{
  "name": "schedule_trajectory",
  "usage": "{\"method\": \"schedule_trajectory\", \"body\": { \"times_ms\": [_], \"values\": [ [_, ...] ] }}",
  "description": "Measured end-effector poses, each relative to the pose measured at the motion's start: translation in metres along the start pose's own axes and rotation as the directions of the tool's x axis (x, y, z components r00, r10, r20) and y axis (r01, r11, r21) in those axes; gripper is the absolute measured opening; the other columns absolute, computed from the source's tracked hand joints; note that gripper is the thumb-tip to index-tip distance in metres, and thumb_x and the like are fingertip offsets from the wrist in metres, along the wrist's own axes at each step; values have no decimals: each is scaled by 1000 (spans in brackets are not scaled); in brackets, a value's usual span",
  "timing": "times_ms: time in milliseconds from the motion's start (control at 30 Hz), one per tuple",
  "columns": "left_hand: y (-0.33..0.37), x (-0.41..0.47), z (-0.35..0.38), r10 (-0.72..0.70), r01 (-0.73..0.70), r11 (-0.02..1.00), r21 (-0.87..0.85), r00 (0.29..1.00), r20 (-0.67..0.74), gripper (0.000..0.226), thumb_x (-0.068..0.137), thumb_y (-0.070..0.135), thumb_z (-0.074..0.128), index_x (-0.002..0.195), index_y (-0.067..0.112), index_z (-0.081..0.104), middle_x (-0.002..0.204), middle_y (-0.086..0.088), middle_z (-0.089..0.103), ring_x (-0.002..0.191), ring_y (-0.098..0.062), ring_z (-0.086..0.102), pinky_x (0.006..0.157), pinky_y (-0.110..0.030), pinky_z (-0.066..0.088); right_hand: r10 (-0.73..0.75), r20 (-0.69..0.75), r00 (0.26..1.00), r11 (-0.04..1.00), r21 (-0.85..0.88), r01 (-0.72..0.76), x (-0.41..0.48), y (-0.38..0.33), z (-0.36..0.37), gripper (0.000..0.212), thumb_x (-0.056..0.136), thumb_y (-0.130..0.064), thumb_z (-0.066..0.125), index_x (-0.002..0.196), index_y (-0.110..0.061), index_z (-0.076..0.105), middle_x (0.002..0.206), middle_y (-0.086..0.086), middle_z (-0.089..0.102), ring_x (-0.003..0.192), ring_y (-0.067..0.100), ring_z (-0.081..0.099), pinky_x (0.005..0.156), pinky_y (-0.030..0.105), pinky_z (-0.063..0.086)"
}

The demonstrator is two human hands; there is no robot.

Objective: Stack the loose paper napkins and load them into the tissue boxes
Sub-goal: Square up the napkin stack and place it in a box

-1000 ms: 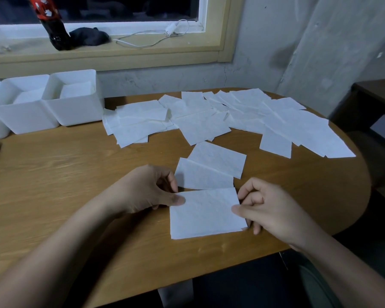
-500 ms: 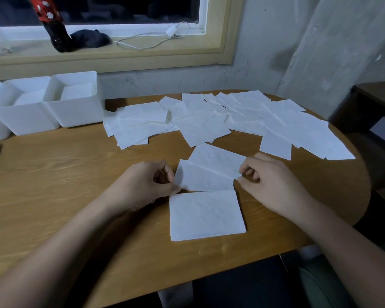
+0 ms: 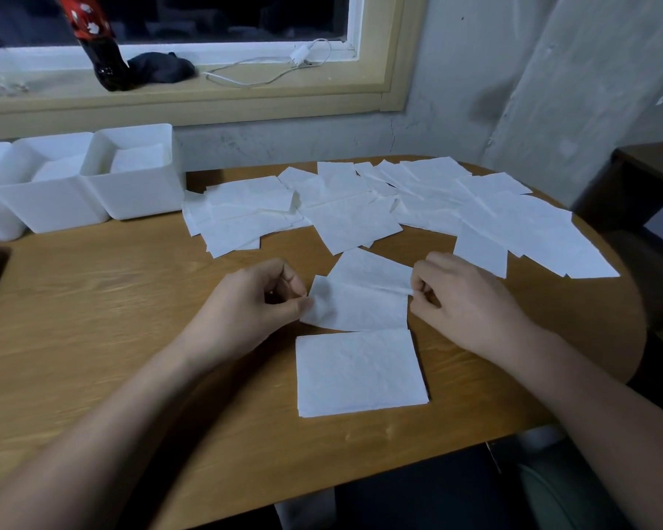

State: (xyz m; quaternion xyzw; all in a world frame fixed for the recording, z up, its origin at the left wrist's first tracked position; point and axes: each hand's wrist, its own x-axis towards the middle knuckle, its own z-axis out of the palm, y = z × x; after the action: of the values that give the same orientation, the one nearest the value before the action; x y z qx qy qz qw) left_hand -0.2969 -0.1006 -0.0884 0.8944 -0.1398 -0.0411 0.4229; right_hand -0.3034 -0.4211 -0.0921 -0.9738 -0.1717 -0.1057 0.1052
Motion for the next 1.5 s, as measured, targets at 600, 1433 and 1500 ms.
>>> {"method": "schedule_trajectory", "body": {
  "times_ms": [600, 1433, 1500],
  "values": [
    [14, -15, 23, 358, -365, 929, 61, 929, 96, 79, 73, 64, 92, 140, 46, 54, 133, 22, 52, 130, -10, 55, 90, -14, 46, -25, -37, 999, 926, 375, 37, -14, -57, -60, 20, 89, -12, 74, 83, -28, 63, 89, -13, 62, 85, 2, 59, 64, 20, 44],
    [9, -7, 11, -16, -21, 858, -514, 998, -68, 6, 98, 18, 77, 95, 14, 79, 88, -1, 79, 68, -7, 67, 57, -15, 48, 157, 275, 949, 504, 804, -316, -31, -40, -16, 28, 96, -32, 76, 119, -19, 67, 110, -4, 81, 103, 13, 77, 88, 28, 60],
    [9, -7, 10, -15, 7, 870, -492, 1000, -14, 7, 97, 21, 79, 90, 20, 79, 88, -3, 80, 68, -11, 66, 56, -19, 47, 215, 221, 951, 521, 798, -303, -33, -40, -13, 13, 102, -27, 71, 101, -14, 68, 93, 4, 80, 87, 19, 76, 77, 24, 57]
  ]
}}
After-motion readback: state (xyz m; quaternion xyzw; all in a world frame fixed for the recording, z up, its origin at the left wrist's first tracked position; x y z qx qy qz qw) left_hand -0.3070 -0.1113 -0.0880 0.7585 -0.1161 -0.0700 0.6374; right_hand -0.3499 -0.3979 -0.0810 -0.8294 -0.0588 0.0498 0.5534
